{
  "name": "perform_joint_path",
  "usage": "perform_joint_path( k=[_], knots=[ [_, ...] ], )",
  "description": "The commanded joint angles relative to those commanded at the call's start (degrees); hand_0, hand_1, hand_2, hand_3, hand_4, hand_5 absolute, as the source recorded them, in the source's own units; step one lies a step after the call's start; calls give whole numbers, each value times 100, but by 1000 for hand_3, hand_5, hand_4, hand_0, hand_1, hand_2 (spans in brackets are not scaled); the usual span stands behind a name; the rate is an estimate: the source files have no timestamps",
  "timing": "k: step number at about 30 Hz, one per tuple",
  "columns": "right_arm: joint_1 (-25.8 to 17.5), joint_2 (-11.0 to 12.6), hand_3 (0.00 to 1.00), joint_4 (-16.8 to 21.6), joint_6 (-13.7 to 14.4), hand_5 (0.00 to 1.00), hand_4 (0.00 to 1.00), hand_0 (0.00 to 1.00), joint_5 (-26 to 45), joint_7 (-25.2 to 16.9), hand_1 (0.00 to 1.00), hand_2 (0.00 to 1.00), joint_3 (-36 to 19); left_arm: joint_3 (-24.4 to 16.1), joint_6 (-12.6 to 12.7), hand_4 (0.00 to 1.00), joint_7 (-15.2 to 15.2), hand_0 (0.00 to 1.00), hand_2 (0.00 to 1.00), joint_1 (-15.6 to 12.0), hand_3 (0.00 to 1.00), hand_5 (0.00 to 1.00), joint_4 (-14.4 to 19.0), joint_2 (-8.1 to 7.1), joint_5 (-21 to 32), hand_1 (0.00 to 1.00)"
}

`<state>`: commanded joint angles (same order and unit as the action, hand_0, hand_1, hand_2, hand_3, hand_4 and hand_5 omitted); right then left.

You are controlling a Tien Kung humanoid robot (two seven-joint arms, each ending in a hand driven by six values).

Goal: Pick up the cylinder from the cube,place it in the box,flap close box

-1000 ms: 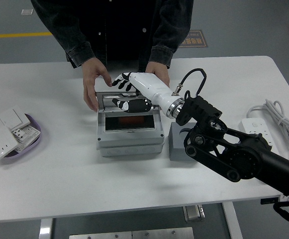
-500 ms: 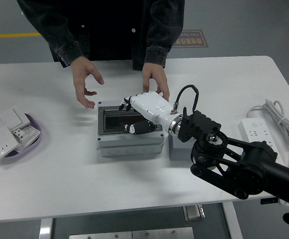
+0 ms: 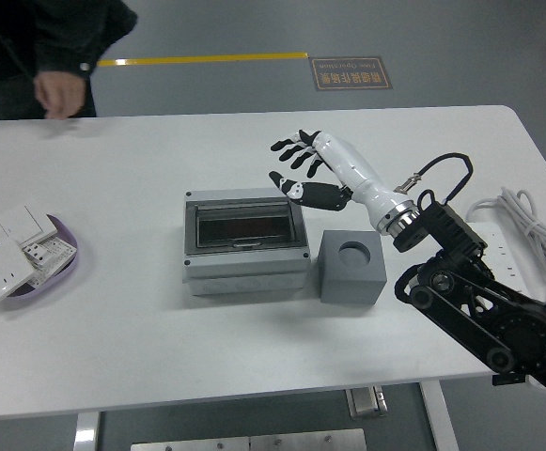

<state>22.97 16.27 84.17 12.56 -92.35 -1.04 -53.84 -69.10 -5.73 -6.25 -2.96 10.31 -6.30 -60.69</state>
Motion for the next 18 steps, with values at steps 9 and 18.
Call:
perform_joint_path(
  k=[9,18],
  knots=[
    [-1256,-295,668,-344,-400,393,662,467,1661,-963,532,608,-1823,32,3,716,-14,638,576,-50,639,289,0,53,47,663],
    [-1811,-548,666,-518,-487,472,722,589,2423,-1212,631,642,-2764,-25,9,717,-81,637,575,-65,637,292,0,23,-33,663]
  ],
)
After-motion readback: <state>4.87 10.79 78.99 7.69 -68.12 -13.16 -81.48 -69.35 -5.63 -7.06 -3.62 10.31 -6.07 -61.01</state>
